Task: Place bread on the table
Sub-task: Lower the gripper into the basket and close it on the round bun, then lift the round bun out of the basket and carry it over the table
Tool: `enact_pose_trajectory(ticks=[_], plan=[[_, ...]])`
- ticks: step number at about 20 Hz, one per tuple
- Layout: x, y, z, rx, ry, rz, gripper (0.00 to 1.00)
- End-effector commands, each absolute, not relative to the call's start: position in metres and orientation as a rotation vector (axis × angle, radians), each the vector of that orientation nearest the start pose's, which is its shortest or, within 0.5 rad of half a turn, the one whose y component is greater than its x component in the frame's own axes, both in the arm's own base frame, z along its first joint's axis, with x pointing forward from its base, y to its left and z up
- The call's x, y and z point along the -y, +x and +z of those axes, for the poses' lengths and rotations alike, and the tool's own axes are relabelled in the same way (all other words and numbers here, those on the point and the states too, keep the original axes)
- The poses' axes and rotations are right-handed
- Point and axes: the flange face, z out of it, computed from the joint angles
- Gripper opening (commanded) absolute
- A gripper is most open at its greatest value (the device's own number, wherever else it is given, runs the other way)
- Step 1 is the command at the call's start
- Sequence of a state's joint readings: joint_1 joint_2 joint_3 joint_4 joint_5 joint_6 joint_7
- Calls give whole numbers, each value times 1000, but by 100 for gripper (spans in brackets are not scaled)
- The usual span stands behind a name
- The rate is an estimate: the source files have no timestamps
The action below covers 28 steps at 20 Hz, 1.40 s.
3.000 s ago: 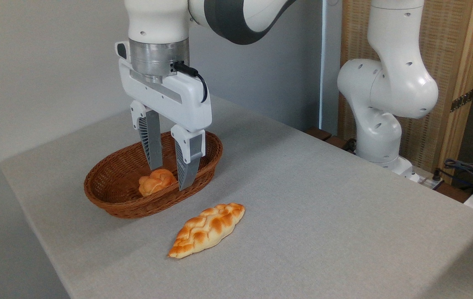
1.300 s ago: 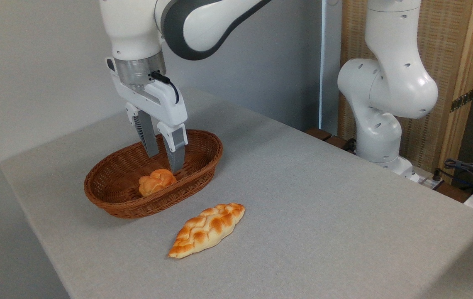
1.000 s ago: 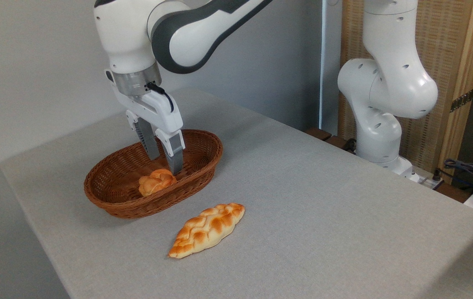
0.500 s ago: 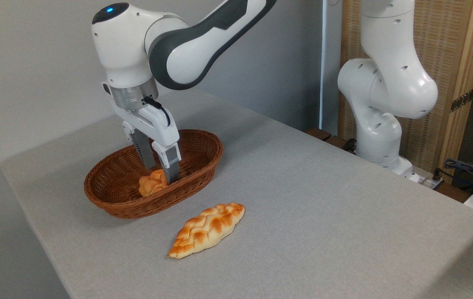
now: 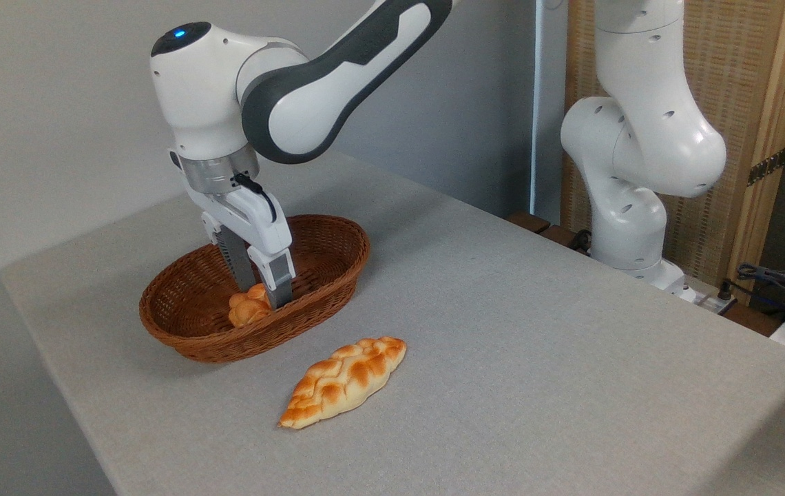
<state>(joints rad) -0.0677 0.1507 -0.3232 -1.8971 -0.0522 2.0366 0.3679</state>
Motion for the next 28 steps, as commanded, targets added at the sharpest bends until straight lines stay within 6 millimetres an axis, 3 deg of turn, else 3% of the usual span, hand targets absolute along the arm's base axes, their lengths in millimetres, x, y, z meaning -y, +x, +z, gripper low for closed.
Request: enact_pose_trajectory(ticks=[1,10,14,22,28], plan=[[226,555,424,-1167,-3005,-18,32],[227,555,427,-1162,-3008,-25,35],[240,547,436,-1173,-3011,-40,37],[237,531,477,-1154,-2998,-77,36],[218,517,520,-1102,-3006,-106,37]])
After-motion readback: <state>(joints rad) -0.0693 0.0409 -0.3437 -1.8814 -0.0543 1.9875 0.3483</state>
